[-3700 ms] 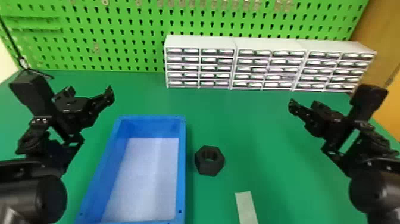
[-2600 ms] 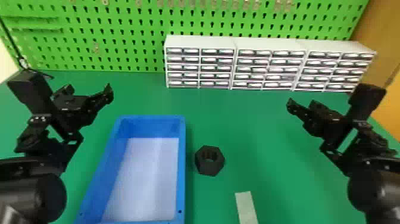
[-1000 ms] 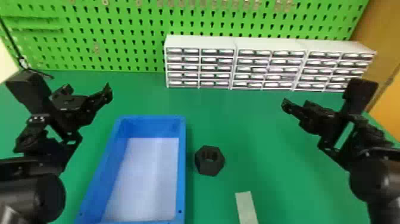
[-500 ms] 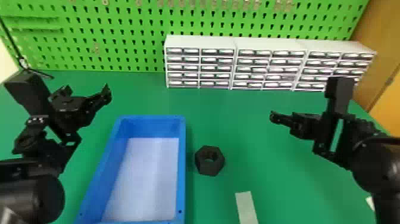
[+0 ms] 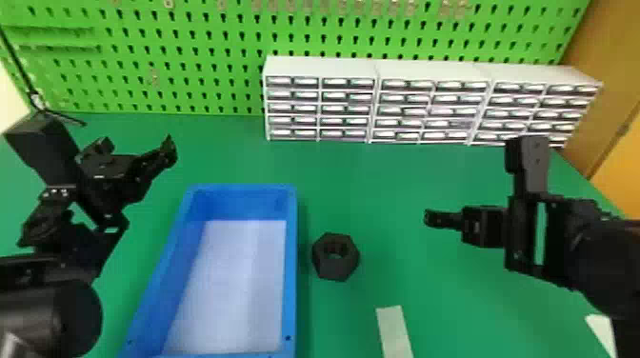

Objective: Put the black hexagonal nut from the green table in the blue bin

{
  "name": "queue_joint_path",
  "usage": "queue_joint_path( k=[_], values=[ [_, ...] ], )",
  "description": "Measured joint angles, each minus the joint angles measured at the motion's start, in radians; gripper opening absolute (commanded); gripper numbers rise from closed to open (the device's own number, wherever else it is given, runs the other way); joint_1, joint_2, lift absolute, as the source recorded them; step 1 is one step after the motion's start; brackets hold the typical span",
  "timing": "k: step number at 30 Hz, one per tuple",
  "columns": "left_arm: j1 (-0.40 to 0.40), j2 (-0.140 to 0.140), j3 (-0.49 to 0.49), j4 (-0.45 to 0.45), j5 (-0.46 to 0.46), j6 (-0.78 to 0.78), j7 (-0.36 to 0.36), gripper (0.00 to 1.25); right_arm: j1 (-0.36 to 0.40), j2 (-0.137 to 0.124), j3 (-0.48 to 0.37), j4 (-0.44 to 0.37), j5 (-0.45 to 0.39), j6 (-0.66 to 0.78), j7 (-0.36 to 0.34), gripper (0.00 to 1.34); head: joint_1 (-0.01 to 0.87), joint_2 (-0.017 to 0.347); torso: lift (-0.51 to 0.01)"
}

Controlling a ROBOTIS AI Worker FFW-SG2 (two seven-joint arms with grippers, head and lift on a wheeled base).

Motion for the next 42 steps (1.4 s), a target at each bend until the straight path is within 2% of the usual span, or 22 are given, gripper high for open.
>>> queue_joint_path(
  k=[13,20,23,42],
  values=[
    [0.001,0.0,0.002,0.0,0.001,-0.003,-0.001,1.12,0.029,-0.034,0.083,-0.035,-0.041,0.163,0.0,0.87,0.692,0.008,-0.097],
    [0.001,0.0,0.001,0.0,0.001,-0.005,0.0,1.12,0.012,-0.075,0.114,-0.042,-0.058,0.191,0.0,0.87,0.692,0.008,-0.097],
    [0.001,0.0,0.0,0.0,0.001,-0.005,0.0,1.12,0.008,-0.085,0.118,-0.046,-0.059,0.192,0.0,0.87,0.692,0.008,-0.097],
    [-0.006,0.0,-0.005,0.0,-0.001,-0.005,0.0,1.12,-0.009,-0.098,0.155,-0.049,-0.067,0.192,0.0,0.87,0.692,0.008,-0.097]
  ],
)
